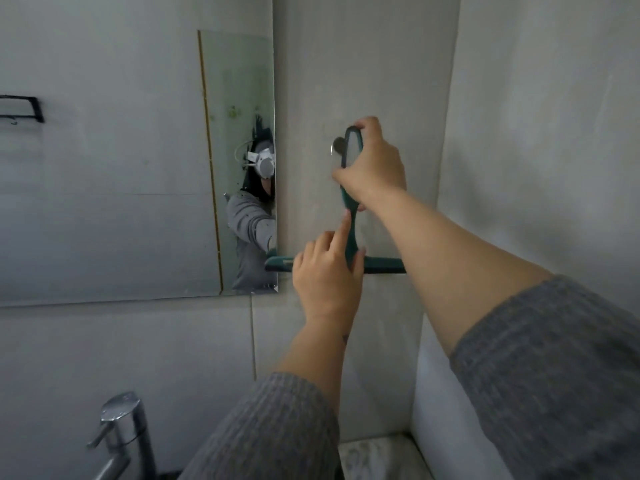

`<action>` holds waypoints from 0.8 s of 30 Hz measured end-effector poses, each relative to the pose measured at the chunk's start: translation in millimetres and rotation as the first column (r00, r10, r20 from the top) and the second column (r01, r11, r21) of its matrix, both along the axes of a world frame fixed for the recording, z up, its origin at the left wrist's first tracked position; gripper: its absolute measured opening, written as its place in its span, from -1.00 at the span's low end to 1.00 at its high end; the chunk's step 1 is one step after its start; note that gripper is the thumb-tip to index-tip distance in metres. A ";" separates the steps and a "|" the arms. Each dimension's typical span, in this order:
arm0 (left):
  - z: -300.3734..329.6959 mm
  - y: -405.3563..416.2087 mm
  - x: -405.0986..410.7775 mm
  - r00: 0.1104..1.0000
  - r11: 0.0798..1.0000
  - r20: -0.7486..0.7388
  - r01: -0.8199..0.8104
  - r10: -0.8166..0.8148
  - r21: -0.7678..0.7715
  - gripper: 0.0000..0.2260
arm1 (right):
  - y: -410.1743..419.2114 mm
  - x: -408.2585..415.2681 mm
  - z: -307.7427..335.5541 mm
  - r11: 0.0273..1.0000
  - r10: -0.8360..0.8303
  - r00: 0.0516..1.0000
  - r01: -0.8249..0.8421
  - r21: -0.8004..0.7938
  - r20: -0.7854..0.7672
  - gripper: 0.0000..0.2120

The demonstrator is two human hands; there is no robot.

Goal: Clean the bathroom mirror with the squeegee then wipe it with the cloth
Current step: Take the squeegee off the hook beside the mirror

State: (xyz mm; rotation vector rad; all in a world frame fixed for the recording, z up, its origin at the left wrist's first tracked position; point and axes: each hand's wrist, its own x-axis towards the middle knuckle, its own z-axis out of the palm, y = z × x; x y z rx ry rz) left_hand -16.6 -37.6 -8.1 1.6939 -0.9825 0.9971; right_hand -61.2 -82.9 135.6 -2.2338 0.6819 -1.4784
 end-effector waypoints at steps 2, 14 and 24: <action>10.1 13.3 -2.3 0.999 0.997 0.025 -0.041 0.043 -0.061 -0.50 | 12.3 -10.0 9.1 0.994 0.034 0.997 -0.040 0.098 0.071 -0.56; 58.6 191.6 59.8 0.966 0.996 0.256 -0.039 0.018 0.079 -0.67 | 120.5 -12.9 5.8 0.908 -0.028 0.936 -0.123 -0.400 -0.352 -0.54; 109.8 331.4 131.5 0.871 0.990 0.491 -0.091 0.027 0.108 -0.71 | 252.9 40.7 40.8 0.801 0.024 0.898 -0.280 -0.529 -0.439 -0.76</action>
